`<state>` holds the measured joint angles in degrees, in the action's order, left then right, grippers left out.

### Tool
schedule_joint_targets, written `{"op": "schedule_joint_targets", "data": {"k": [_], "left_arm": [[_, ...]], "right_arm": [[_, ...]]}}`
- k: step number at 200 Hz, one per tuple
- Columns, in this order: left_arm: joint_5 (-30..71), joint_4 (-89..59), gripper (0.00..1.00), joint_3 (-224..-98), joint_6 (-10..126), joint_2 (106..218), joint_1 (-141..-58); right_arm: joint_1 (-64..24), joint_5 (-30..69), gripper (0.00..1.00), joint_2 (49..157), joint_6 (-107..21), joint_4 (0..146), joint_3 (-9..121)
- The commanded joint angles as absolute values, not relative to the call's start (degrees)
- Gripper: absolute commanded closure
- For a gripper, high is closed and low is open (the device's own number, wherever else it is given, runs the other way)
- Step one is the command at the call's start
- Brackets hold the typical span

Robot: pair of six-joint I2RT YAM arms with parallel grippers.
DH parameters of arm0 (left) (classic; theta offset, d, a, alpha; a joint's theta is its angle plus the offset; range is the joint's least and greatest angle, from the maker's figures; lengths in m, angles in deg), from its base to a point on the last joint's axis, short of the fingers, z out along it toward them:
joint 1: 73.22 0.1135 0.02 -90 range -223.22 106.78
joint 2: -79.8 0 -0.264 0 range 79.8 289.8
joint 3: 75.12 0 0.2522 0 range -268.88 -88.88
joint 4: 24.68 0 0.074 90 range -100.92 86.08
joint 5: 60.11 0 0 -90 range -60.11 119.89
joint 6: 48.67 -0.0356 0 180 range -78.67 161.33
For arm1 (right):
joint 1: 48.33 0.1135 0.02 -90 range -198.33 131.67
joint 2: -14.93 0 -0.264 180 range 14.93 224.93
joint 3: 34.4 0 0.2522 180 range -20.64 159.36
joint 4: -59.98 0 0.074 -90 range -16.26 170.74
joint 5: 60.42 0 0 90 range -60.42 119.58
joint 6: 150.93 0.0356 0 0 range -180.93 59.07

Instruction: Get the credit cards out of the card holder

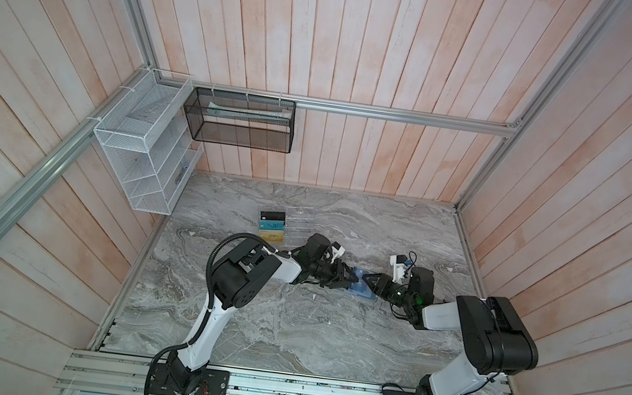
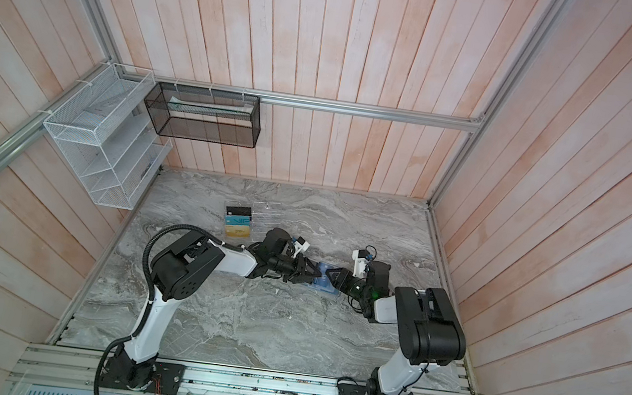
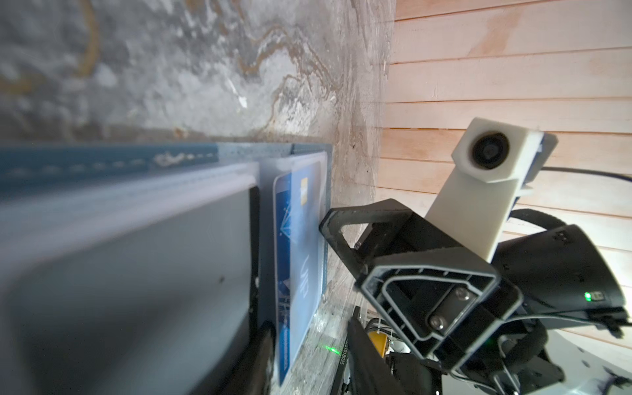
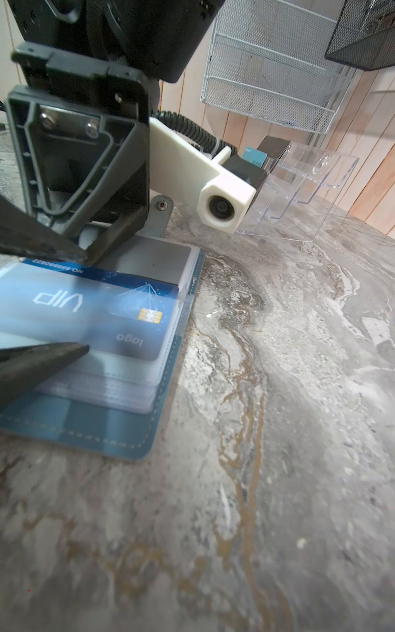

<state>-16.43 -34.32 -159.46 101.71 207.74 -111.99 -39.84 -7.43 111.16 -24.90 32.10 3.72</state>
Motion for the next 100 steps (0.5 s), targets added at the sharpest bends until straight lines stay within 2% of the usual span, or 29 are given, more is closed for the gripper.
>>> {"op": "schedule_joint_targets", "data": {"k": [1,50,68,100], "left_arm": [[-16.07,-33.33,0.77,-158.14,100.73,209.93,-112.25],[-15.98,-32.45,0.78,-158.46,99.34,209.89,-112.25],[-15.90,-32.64,0.85,-158.49,99.08,209.90,-112.31],[-15.93,-32.80,0.89,-158.71,98.84,209.88,-112.42]], "right_arm": [[-39.97,-7.46,0.59,112.58,-24.58,35.22,2.75],[-39.98,-7.70,0.59,112.76,-24.63,35.15,2.97],[-39.98,-7.68,0.59,112.82,-24.63,35.16,3.04],[-39.98,-7.85,0.59,112.80,-24.63,35.14,3.03]]}}
